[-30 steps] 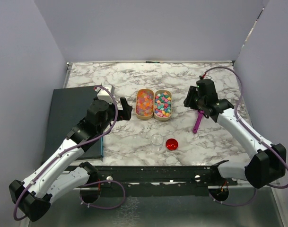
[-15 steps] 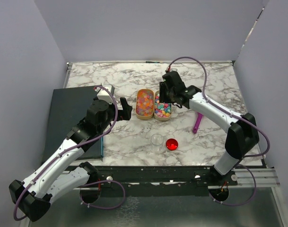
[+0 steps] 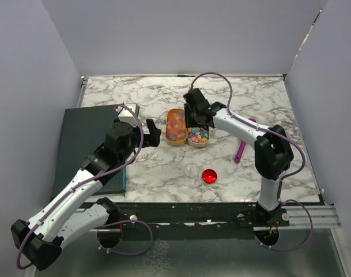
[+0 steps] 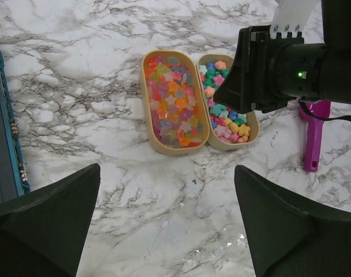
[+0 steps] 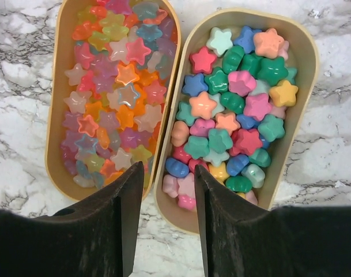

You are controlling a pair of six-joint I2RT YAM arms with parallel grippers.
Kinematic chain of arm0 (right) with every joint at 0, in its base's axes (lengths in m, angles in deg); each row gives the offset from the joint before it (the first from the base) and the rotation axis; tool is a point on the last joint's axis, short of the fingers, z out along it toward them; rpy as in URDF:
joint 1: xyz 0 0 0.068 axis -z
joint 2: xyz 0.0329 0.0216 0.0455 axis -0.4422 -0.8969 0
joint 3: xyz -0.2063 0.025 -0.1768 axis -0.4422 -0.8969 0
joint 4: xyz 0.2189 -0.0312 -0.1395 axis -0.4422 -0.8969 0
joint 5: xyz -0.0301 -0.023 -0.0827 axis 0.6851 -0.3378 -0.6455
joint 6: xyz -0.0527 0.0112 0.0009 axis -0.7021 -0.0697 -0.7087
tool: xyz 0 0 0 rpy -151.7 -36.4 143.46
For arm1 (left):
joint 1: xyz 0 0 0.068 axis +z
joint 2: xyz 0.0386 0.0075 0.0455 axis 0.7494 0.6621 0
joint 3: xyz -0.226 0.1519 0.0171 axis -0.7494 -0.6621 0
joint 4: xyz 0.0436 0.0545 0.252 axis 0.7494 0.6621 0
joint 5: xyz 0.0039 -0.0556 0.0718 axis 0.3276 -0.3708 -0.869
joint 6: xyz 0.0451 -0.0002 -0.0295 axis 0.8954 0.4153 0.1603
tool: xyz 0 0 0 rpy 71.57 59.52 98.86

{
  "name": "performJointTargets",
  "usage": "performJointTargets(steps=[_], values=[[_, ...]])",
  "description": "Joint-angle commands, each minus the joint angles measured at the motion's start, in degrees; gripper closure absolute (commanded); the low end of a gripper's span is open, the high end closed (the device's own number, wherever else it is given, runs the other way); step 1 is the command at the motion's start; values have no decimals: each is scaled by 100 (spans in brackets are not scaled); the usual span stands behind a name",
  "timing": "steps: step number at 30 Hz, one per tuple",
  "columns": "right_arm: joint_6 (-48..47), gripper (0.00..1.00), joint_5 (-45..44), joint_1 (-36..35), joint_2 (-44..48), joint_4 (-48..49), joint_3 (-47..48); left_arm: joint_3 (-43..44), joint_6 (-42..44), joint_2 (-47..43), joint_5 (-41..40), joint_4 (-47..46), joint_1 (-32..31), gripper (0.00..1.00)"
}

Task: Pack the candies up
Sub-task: Adjust the storage box at the center of the board.

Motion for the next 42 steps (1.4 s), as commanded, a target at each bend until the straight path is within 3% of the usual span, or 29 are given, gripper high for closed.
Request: performJointTargets(steps=[1,20,32,42], values=[[19,57,72,-50,-338,-73,271,-55,-45,-19,75,26,37,1],[128,68,218,-110,-1026,52,346,-56,-45,-23,84,32,55,1],[20,99,50,-160,-964,27,161,-60,-55,-21,75,30,67,1],[-516,100,167,-193,-541,192,-363,-66,-57,-15,58,28,72,1]])
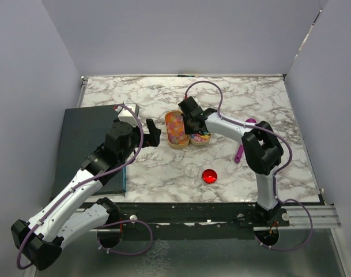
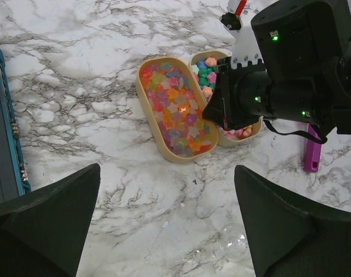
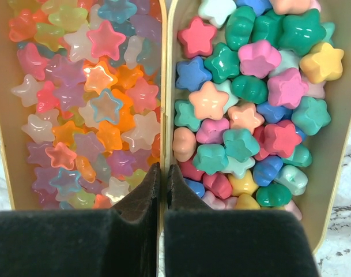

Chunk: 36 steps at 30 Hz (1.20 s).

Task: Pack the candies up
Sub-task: Adjust the storage box at the center of the board.

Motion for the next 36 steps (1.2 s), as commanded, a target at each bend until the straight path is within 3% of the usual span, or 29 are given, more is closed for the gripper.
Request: performJointTargets(steps=[1,12,20,36], values=[[-518,99,119,-71,326,-100,-408,-69,-49,-15,58,32,35,1],[-1154,100,503,-66,560,-36,-795,-69,-46,23,62,31,43,1],[-1166,99,574,-66,420,-168,-518,-66,-46,55,67,39,44,1],[-917,75,66,-67,1126,-371,-448,-62,-47,30,93,28,61,1]])
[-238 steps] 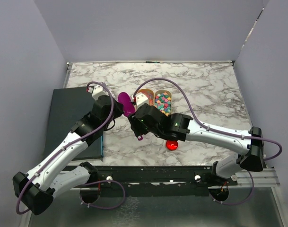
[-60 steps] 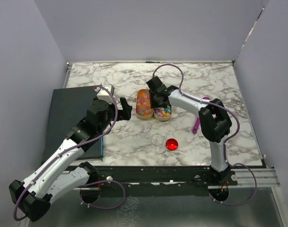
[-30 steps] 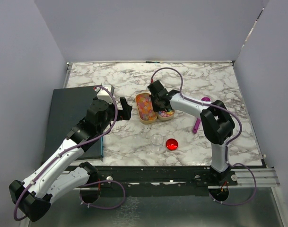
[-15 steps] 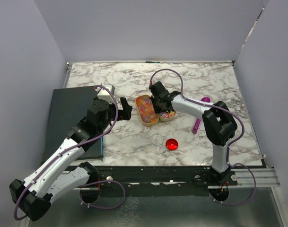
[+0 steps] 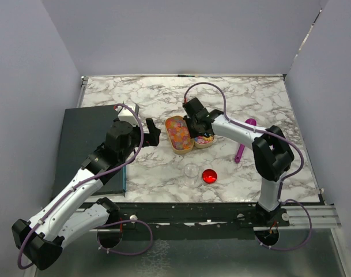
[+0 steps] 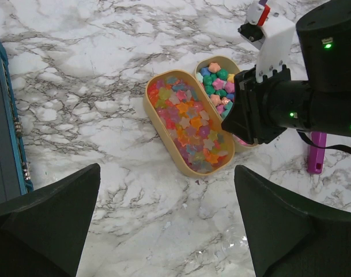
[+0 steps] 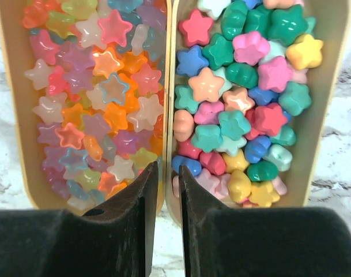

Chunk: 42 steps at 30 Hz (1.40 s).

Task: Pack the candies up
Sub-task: Adjust the storage box at the center of the board, then pick up the spatula from the center of the board.

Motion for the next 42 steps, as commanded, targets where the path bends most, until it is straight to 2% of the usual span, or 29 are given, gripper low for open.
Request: performJointTargets(steps=[1,5,14,19,22,27,32,42], values=[[147,74,-330,-49,501,-301,172,-64,-33,-29,89,31,26,1],[376,71,-782,-48,880,-502,37,-62,-35,-50,89,37,26,1],[1070,63,-1649,-48,2289,-699,-971,-50,-21,-97,133,34,35,1],[1394,52,-2035,-42,2921,-941,-1360,-38,-29,-90,226,33,48,1],[1617,49,-2363,-35,3129,-1176,-1536,-43,-41,-115,240,27,53,1],[2053,35,-2786,64,3377,-1457,-1957,-49,-46,-152,247,33,53,1],[2263,25,-2727,397,3522,-1276,-2490,-48,-50,-166,271,26,53,1],[2275,25,-2126,1532,3275,-376,-3150,-51,-54,-148,304,15,53,1]])
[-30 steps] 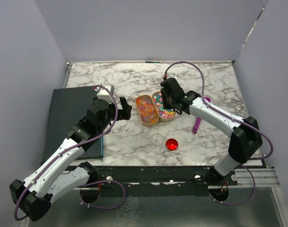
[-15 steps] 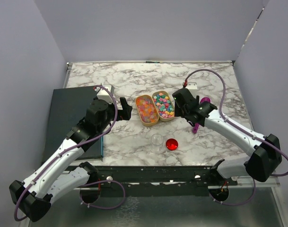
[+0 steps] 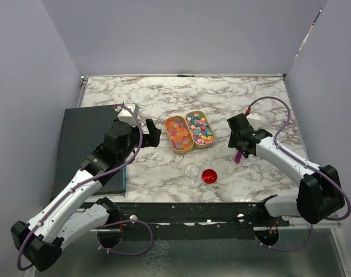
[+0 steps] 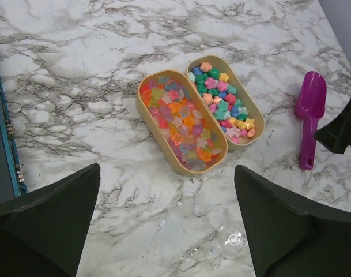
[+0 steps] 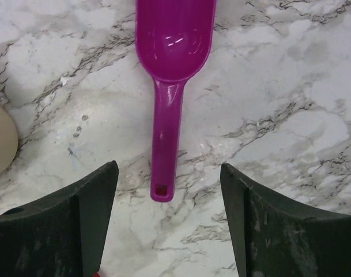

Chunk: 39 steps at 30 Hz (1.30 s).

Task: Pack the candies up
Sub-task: Pick up the spatula from the center of the board.

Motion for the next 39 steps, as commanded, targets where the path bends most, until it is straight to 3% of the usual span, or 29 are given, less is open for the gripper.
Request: performJointTargets(steps=[1,10,29,39], values=[[176,25,282,382,-143,628,-194,-61,-43,-58,136,10,22,1],[152,28,584,878,-612,1246,-288,-56,-39,-21,134,15,22,1],[339,42,493,1147,-1491,1633,-149,-57,-33,-13,107,15,31,1],[331,62,456,1172,-1518,1679,-179,-63,-39,2,103,14,39,1]])
